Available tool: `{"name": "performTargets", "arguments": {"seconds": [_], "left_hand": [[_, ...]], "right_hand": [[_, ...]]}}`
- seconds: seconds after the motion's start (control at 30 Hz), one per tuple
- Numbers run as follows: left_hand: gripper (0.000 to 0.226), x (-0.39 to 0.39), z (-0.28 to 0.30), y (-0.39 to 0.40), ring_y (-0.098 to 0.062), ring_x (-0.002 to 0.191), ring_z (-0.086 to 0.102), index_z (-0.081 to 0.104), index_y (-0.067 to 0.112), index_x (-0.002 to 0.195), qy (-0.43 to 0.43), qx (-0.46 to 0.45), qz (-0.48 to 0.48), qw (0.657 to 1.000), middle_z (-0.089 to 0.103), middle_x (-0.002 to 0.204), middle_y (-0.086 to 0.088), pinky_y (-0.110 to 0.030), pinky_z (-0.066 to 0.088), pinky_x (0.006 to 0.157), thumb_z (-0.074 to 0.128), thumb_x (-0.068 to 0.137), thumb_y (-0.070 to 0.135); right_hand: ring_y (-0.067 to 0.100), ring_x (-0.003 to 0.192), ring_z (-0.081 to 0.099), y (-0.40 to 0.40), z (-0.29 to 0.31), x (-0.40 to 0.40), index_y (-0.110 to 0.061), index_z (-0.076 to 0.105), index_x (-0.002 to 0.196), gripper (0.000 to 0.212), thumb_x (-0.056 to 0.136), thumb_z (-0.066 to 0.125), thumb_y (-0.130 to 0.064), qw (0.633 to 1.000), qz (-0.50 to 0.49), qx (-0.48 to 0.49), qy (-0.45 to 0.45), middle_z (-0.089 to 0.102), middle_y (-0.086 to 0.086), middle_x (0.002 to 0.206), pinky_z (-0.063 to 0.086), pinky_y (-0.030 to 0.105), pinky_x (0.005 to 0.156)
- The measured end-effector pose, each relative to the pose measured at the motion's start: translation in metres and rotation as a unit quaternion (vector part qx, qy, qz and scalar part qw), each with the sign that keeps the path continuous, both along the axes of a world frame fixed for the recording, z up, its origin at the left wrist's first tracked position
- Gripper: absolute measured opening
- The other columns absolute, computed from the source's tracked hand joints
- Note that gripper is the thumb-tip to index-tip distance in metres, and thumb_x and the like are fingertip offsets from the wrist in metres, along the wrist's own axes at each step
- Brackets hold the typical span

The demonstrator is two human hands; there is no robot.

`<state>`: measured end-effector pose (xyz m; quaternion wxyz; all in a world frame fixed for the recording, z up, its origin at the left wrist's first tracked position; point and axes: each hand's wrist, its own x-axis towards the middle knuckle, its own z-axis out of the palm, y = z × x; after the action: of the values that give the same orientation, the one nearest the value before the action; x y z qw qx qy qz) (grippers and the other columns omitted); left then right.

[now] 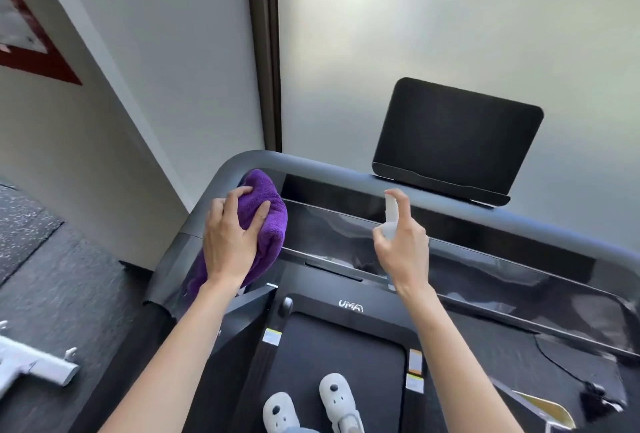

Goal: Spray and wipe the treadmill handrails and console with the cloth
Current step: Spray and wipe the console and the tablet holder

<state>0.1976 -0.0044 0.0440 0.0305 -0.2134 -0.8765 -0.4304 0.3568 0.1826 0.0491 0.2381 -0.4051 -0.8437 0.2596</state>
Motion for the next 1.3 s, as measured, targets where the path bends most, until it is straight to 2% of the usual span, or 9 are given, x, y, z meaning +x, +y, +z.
{"name": "performTargets", "arguments": {"seconds": [0.23,0.4,0.6,0.7,0.9,1.03,1.2,1.3], "left_hand": [[0.048,0.017,0.001,0.002,-0.029,0.096,0.057,0.055,0.025,0.122,-0.003,0.003,-0.011,1.000,0.053,0.107,-0.006,-0.045,0.050,0.079,0.050,0.087,0.059],[0.044,0.036,0.003,0.013,-0.029,0.103,0.056,0.056,0.025,0.122,-0.001,-0.001,-0.014,1.000,0.054,0.111,-0.006,-0.044,0.049,0.085,0.054,0.089,0.053],[0.043,0.071,0.012,0.043,-0.033,0.104,0.056,0.056,0.022,0.123,-0.002,0.002,-0.015,1.000,0.053,0.112,-0.010,-0.044,0.047,0.084,0.056,0.090,0.049],[0.042,0.090,0.016,0.056,-0.033,0.102,0.056,0.057,0.023,0.122,0.004,0.014,-0.016,1.000,0.050,0.106,-0.004,-0.045,0.048,0.085,0.057,0.089,0.049],[0.046,0.106,0.015,0.069,-0.029,0.101,0.056,0.056,0.026,0.122,0.001,0.020,-0.018,1.000,0.053,0.108,-0.006,-0.039,0.045,0.082,0.053,0.087,0.056],[0.052,0.106,0.010,0.069,-0.028,0.101,0.057,0.055,0.028,0.121,-0.004,0.020,-0.021,1.000,0.053,0.109,-0.005,-0.035,0.042,0.080,0.047,0.084,0.064],[0.052,0.103,0.008,0.074,-0.028,0.102,0.056,0.054,0.030,0.121,-0.004,0.007,-0.042,0.999,0.053,0.110,-0.004,-0.035,0.043,0.080,0.046,0.083,0.065],[0.051,0.102,0.012,0.088,-0.028,0.103,0.056,0.055,0.029,0.122,-0.008,0.007,-0.069,0.998,0.053,0.111,-0.004,-0.038,0.044,0.084,0.047,0.085,0.063]], "right_hand": [[0.028,0.060,0.051,-0.005,0.002,0.041,-0.040,0.034,0.134,0.070,0.079,0.056,-0.002,0.999,-0.045,0.020,0.009,0.052,-0.004,0.068,0.034,0.031,0.056],[0.025,0.060,0.051,0.008,0.010,0.069,-0.039,0.035,0.136,0.069,0.081,0.059,-0.004,0.997,-0.059,0.034,0.044,0.052,-0.004,0.067,0.033,0.029,0.053],[0.020,0.060,0.050,0.034,0.017,0.105,-0.033,0.039,0.137,0.064,0.084,0.059,-0.003,0.996,-0.068,0.013,0.064,0.051,-0.003,0.068,0.037,0.029,0.058],[0.014,0.057,0.049,0.043,0.020,0.120,-0.026,0.043,0.135,0.056,0.087,0.059,-0.004,0.995,-0.060,-0.010,0.078,0.049,-0.002,0.064,0.037,0.029,0.062],[0.026,0.058,0.052,0.059,0.026,0.129,-0.021,0.045,0.132,0.054,0.083,0.058,0.000,0.991,-0.072,-0.024,0.106,0.054,0.006,0.064,0.038,0.030,0.059],[0.027,0.063,0.054,0.061,0.024,0.138,-0.031,0.037,0.133,0.060,0.084,0.057,-0.002,0.993,-0.084,-0.017,0.087,0.057,0.005,0.070,0.037,0.031,0.059],[0.031,0.064,0.057,0.055,0.017,0.162,-0.038,0.034,0.133,0.065,0.083,0.058,-0.003,0.992,-0.107,-0.019,0.069,0.057,0.004,0.070,0.050,0.039,0.060],[0.029,0.064,0.055,0.057,0.011,0.172,-0.037,0.037,0.135,0.067,0.082,0.058,-0.003,0.990,-0.129,0.000,0.056,0.056,0.003,0.070,0.042,0.035,0.059]]}}
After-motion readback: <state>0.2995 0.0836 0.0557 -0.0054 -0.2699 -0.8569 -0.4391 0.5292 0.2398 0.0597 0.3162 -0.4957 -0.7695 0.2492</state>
